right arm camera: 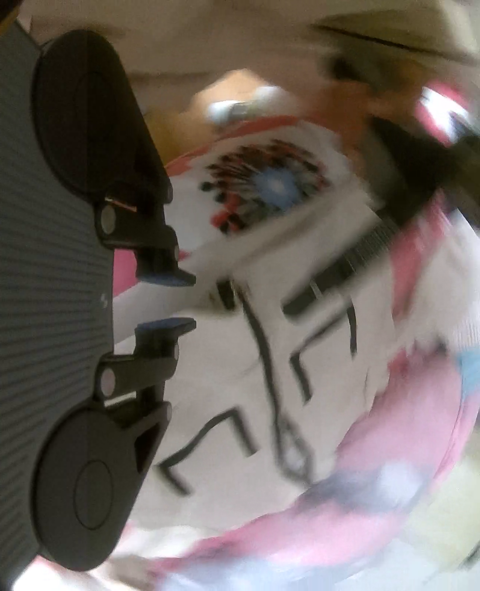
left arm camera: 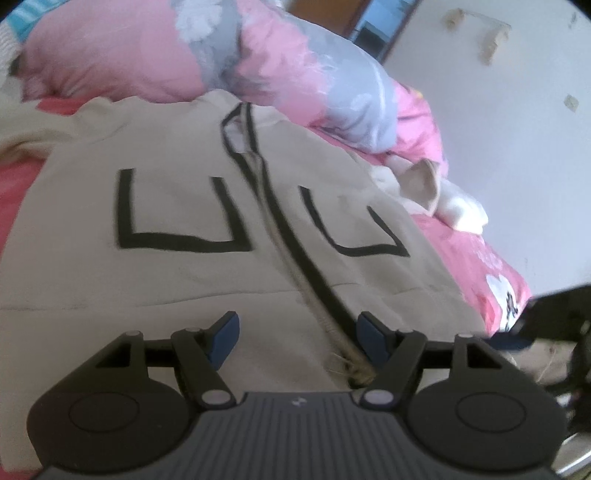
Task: Fold clothes
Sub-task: 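Smooth the hoodie hem with the right tool and withdraw it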
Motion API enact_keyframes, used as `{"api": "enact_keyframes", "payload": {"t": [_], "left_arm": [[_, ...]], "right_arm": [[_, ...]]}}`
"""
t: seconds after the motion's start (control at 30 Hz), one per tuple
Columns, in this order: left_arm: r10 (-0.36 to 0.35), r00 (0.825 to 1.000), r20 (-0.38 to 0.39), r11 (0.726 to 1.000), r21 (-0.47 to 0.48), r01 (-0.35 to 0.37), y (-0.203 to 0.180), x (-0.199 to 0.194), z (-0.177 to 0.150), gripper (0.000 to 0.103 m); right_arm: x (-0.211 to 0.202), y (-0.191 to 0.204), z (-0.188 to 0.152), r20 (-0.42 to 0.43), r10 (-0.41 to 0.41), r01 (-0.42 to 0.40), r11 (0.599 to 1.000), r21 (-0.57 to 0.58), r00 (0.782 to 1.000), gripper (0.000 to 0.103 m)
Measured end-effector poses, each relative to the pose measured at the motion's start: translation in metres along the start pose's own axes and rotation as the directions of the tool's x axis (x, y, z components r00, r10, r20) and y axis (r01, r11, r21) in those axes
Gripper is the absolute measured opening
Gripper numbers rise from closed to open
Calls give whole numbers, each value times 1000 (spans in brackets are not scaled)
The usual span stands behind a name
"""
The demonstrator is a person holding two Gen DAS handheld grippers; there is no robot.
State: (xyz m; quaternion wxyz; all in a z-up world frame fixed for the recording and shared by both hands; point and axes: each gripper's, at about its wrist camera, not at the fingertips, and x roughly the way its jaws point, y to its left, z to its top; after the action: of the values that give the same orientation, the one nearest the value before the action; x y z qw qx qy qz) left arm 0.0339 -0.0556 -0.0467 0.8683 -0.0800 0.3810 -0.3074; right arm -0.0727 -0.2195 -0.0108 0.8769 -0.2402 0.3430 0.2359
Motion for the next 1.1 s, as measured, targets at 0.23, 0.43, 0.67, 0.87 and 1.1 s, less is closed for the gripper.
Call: {"api": "enact_keyframes", "payload": {"t": [0.23,0.43,0.67,0.87,1.1], "left_arm": [[9,1000,-21,994,106,-6,-28,20,0,74],[40,998,-42,984,176,-32,-37,25,-3,74],[79,995,-60,974,216,-65,-44,29,-6,74],[98,993,-70,969,233,-79,-47,29,-3,74],[119,990,-77,964,247,-97,-52,35,-1,74]], "right_arm": [[-52,-67,-58,42,-125,74,792,606,991,48],[-37,-114,-135,104,-131,-50,361,931,986,48],[-12,-138,-173,157,-96,-141,160,977,983,48],[-19,-149,-177,176,-142,-149,186,971,974,48],[-42,-106,-145,124,-171,0,587,810,977,35]]}}
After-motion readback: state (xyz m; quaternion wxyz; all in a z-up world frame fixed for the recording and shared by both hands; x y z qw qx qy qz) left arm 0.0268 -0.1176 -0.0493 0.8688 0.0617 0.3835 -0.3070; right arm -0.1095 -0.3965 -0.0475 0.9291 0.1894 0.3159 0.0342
